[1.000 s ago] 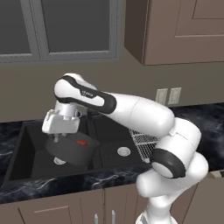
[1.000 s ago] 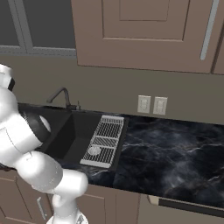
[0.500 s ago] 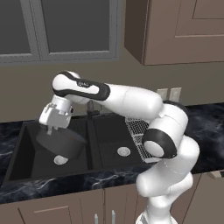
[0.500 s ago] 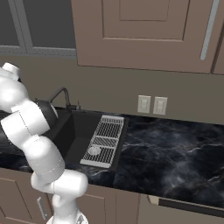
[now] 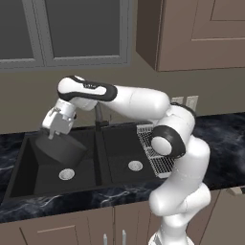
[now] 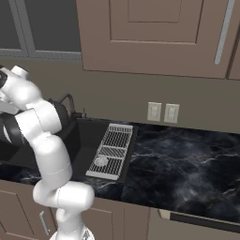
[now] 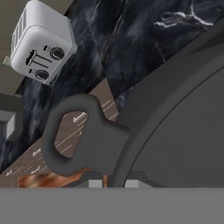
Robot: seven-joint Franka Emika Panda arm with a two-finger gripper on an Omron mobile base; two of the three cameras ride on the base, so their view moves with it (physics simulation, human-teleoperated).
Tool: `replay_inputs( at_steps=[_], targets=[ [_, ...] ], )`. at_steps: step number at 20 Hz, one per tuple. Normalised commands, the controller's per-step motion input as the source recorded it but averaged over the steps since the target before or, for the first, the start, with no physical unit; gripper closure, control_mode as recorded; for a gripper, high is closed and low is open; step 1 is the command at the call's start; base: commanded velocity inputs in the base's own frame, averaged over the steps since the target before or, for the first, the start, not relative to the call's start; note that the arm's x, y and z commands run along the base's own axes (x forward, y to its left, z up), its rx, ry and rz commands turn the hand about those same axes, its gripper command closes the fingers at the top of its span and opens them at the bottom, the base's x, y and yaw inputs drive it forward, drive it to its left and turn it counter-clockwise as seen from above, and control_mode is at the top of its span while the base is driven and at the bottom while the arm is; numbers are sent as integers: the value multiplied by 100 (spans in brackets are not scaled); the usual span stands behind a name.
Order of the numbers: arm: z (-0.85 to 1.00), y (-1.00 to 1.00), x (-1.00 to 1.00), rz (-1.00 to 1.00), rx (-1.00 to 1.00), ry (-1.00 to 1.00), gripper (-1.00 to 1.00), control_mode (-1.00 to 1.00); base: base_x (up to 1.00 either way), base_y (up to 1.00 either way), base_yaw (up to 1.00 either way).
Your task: Dump the bell pepper from the pot into the sink. Then turn on the water and wash the bell pepper. Then turn off the water and put the bell pepper back in the pot.
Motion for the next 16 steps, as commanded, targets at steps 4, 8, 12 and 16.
replay_inputs(
  at_steps=[4, 8, 12, 16],
  targets=[
    [-13, 9, 31, 0, 5, -7, 100, -100, 0, 0, 0],
    [-17, 5, 19, 0, 6, -8, 100, -100, 0, 0, 0],
    [-19, 1, 20, 0, 9, -8, 100, -100, 0, 0, 0],
    [-17, 0, 32, 0, 13, -7, 100, -100, 0, 0, 0]
  ],
)
